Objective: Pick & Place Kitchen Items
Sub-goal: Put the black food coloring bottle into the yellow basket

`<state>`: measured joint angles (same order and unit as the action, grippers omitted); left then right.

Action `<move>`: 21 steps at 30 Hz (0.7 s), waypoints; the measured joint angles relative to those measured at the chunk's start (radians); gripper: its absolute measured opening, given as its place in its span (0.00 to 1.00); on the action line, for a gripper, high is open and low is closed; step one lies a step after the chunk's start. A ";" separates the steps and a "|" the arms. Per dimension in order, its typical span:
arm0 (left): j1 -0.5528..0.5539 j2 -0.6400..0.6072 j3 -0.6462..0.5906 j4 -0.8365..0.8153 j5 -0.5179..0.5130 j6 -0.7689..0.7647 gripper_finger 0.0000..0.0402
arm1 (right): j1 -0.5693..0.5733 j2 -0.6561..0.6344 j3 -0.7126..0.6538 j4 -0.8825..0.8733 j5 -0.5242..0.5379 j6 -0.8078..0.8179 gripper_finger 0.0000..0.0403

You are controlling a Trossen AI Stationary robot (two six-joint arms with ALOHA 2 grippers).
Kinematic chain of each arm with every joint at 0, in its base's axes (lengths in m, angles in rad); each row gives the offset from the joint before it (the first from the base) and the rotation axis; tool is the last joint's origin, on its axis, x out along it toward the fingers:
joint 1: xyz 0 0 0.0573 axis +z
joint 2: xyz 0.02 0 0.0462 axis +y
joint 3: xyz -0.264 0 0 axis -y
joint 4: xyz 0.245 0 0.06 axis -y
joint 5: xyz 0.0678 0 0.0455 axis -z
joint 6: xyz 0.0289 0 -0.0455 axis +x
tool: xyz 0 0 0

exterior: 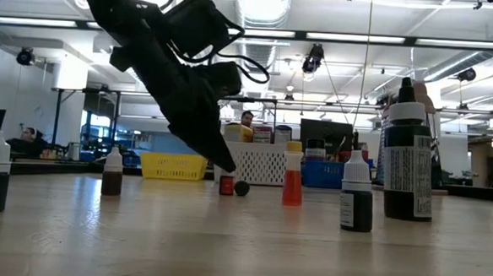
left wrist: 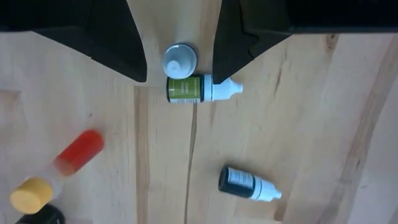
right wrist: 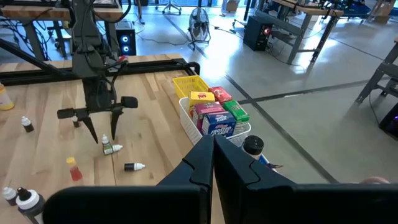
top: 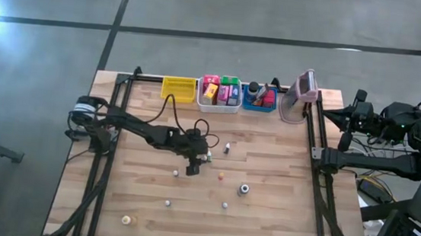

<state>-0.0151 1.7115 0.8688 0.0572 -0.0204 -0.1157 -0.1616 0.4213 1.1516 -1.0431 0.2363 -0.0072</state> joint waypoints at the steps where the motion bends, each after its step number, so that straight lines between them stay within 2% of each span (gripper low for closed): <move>1: 0.000 0.000 0.000 0.000 0.000 0.000 0.47 | 0.000 0.000 0.000 0.000 0.000 0.000 0.02; 21: 0.000 0.006 0.000 -0.005 0.001 0.007 0.26 | 0.000 0.000 0.000 0.000 0.000 0.000 0.02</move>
<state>-0.0151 1.7174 0.8688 0.0524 -0.0198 -0.1089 -0.1616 0.4212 1.1515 -1.0430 0.2363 -0.0072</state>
